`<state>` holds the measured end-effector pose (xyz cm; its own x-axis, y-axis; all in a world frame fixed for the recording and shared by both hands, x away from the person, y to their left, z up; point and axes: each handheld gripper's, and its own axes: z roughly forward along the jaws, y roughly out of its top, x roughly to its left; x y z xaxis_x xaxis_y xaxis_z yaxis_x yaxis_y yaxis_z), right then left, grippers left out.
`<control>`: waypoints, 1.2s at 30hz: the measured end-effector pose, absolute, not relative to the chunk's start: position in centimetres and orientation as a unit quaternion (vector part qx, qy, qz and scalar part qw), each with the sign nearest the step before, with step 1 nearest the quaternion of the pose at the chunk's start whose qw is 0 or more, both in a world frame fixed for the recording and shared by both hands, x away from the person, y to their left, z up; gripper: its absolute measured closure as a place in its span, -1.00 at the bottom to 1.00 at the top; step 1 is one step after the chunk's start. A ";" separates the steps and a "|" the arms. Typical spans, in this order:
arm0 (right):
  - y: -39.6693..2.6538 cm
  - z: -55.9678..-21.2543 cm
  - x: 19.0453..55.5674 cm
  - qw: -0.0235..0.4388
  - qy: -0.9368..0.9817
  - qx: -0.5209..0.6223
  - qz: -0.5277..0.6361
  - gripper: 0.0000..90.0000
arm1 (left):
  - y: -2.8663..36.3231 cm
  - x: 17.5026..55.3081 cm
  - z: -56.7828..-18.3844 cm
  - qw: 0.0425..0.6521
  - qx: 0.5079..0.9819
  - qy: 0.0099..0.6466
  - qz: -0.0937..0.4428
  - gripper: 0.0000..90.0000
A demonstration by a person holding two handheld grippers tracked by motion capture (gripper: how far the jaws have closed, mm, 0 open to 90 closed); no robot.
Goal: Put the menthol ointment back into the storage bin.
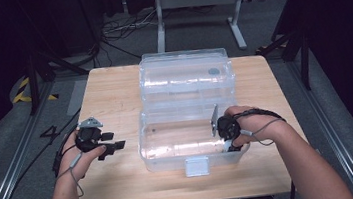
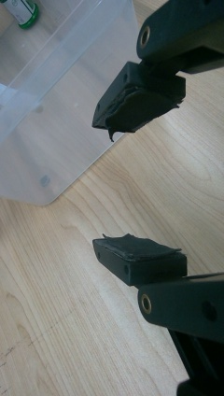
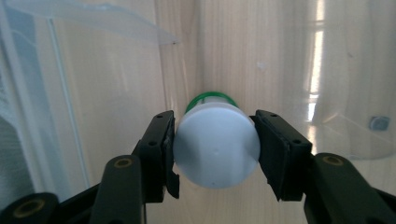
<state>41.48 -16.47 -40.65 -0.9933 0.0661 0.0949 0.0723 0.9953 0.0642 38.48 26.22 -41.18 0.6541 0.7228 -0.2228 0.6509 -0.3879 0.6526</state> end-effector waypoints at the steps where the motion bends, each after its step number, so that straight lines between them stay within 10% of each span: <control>1: -16.5 -40.6 41.5 0.046 -0.998 -0.033 -0.034 0.10 | 26.2 38.5 -41.2 0.368 0.832 0.413 0.049 -0.18; 36: -20.1 -35.6 40.7 -0.017 -0.978 -0.085 -0.192 0.08 | 25.2 39.2 -41.0 0.373 0.836 0.400 0.045 -0.18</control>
